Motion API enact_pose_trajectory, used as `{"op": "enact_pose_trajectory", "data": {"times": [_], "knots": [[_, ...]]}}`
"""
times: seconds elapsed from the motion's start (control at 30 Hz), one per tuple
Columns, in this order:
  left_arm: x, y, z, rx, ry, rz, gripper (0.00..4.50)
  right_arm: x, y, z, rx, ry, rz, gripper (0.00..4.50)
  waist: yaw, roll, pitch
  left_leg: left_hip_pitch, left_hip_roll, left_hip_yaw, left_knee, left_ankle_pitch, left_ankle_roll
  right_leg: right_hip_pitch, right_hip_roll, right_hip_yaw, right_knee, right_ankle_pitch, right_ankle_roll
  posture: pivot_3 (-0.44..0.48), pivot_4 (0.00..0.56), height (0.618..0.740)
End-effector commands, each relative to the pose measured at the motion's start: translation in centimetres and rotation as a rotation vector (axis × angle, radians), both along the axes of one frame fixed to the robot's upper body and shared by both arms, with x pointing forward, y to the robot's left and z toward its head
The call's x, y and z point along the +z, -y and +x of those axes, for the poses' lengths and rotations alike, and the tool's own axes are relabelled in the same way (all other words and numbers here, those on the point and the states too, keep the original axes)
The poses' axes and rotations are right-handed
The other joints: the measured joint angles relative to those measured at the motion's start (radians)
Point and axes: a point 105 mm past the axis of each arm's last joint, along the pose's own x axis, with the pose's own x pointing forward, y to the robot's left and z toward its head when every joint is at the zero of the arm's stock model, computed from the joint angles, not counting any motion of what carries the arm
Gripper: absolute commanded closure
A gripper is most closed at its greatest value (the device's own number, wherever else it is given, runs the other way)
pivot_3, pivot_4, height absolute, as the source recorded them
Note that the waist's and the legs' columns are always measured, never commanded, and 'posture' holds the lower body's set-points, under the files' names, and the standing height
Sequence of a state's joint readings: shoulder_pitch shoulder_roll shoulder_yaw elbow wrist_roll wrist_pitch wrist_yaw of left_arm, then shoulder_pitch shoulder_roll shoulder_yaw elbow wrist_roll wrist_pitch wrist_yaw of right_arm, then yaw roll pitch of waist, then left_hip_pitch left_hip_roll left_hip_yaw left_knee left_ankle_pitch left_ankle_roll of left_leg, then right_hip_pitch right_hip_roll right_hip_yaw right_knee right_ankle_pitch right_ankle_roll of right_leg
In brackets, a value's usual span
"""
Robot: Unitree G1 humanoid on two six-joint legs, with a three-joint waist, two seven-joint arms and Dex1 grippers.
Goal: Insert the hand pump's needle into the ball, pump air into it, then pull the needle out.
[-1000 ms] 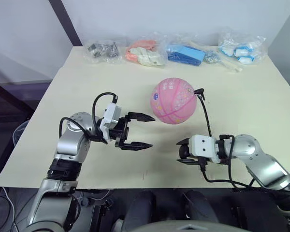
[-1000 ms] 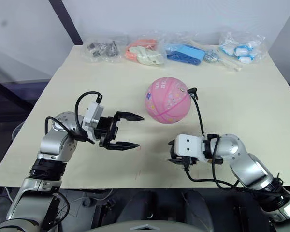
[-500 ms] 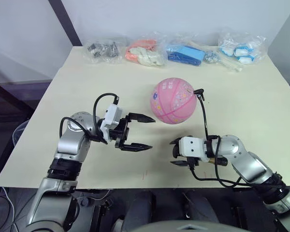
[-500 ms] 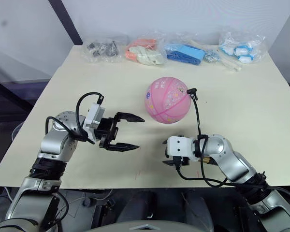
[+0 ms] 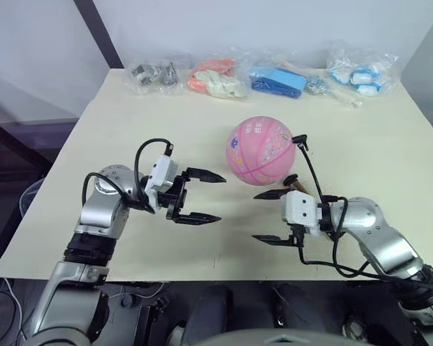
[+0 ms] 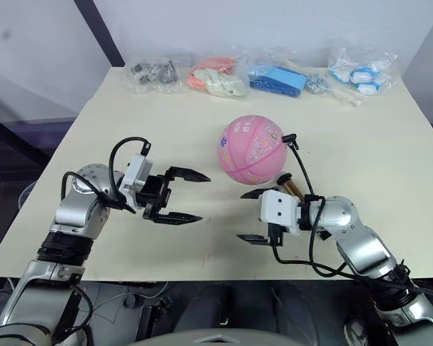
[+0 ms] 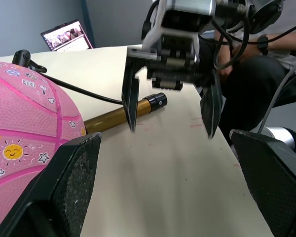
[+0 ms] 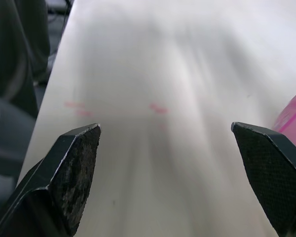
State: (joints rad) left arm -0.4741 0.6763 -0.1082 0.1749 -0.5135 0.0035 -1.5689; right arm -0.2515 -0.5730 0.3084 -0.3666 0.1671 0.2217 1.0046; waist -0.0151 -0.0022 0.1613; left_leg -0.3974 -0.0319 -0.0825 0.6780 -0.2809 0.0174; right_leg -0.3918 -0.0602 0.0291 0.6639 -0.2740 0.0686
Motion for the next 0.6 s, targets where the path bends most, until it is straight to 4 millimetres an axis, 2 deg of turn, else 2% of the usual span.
{"op": "enact_pose_trajectory", "data": {"times": [0.03,0.17,0.33,0.6], "knots": [[1.0,-0.2,-0.1,-0.043,0.046,-0.013,0.00,2.9,0.7,-0.4,-0.027,0.082,0.131,0.06,0.000,0.000,0.000,0.000,0.000,0.000,0.000,0.000,0.000,0.000,0.000,0.000,0.000,0.000,0.000,0.000,0.150,0.740],[1.5,-0.2,0.2,-0.026,0.047,-0.047,0.00,4.1,2.6,-0.3,-0.162,0.081,0.258,0.06,0.001,0.000,0.000,0.000,0.000,0.000,0.000,0.000,0.000,0.000,0.000,0.000,0.000,0.000,0.000,0.000,0.150,0.740],[2.2,-0.3,0.7,-0.001,0.063,-0.082,0.00,5.1,6.2,-1.4,-0.306,0.067,0.388,0.06,0.003,0.000,0.000,0.000,0.000,0.000,0.000,0.000,0.000,0.000,0.000,0.000,0.000,0.000,0.000,0.000,0.150,0.740],[3.5,0.1,2.2,0.052,0.078,-0.143,0.00,6.5,9.8,-2.7,-0.438,0.094,0.514,0.06,0.000,0.000,0.000,0.000,0.001,0.001,0.001,-0.001,0.002,0.000,0.001,0.001,0.001,0.000,0.000,0.000,0.150,0.740]]}}
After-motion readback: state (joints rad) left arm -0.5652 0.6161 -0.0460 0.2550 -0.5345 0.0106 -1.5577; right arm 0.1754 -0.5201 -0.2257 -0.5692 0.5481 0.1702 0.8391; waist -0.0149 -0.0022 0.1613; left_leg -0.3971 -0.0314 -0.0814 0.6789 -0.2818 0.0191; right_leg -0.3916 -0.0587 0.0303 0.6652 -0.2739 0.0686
